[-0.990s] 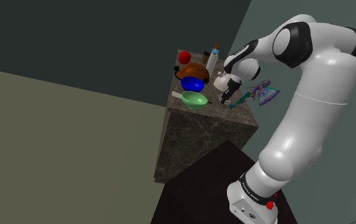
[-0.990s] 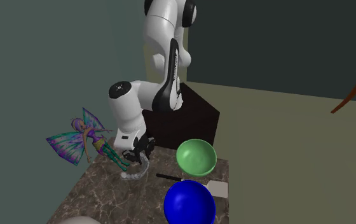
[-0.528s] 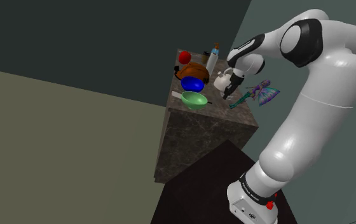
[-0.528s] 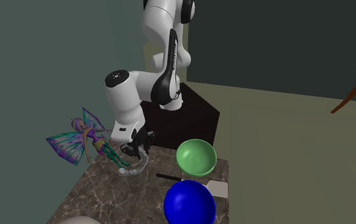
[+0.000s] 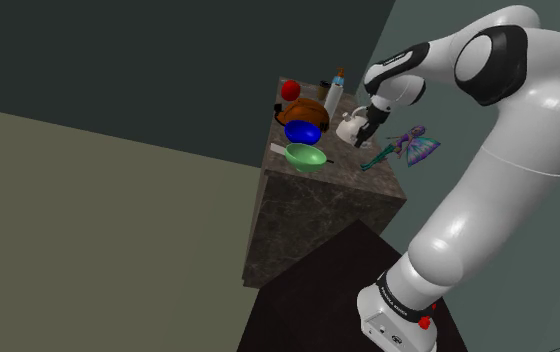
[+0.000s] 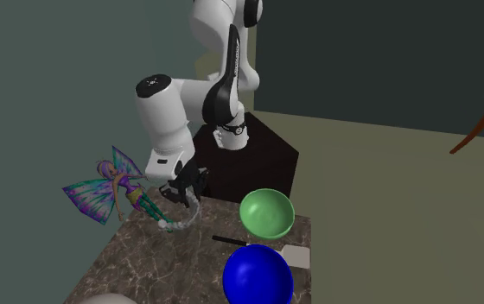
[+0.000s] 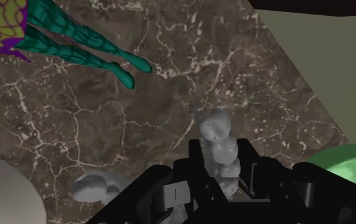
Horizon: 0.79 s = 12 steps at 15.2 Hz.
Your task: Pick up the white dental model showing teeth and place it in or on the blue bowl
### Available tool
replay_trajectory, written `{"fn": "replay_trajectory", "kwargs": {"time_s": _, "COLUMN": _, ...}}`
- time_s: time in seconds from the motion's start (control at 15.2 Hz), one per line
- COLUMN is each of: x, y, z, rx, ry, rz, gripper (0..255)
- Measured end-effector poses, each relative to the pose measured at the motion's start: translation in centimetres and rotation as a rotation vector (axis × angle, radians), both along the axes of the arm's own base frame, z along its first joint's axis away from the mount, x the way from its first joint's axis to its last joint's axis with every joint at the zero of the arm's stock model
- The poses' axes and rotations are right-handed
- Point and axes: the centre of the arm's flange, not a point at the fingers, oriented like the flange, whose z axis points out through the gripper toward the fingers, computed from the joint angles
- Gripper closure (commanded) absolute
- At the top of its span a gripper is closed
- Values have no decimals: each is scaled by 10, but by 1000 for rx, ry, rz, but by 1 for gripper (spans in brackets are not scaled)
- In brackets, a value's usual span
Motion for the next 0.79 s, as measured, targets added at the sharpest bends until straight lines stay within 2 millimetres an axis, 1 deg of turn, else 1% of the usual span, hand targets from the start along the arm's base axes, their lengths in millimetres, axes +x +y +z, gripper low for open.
{"fn": "replay_trajectory", "kwargs": {"time_s": 0.26, "x": -1, "y": 0, "z": 21, "rx": 0, "ry": 0, "rz": 0, "gripper": 255}}
{"fn": "replay_trajectory", "kwargs": {"time_s": 0.33, "x": 5, "y": 1, "z": 24, "rx": 0, "ry": 0, "rz": -1, "gripper": 255}}
{"fn": "replay_trajectory", "kwargs": {"time_s": 0.46, "x": 24, "y": 11, "z": 25, "rx": 0, "ry": 0, "rz": 0, "gripper": 255}}
{"fn": "replay_trajectory", "kwargs": {"time_s": 0.66, "x": 59, "y": 24, "z": 25, "rx": -1, "ry": 0, "rz": 0, "gripper": 255}}
{"fn": "replay_trajectory", "kwargs": {"time_s": 0.73, "x": 70, "y": 31, "z": 24, "rx": -1, "ry": 1, "rz": 0, "gripper": 255}}
{"fn": "replay_trajectory", "kwargs": {"time_s": 0.79, "x": 83, "y": 35, "z": 28, "rx": -1, "ry": 1, "rz": 0, "gripper": 255}}
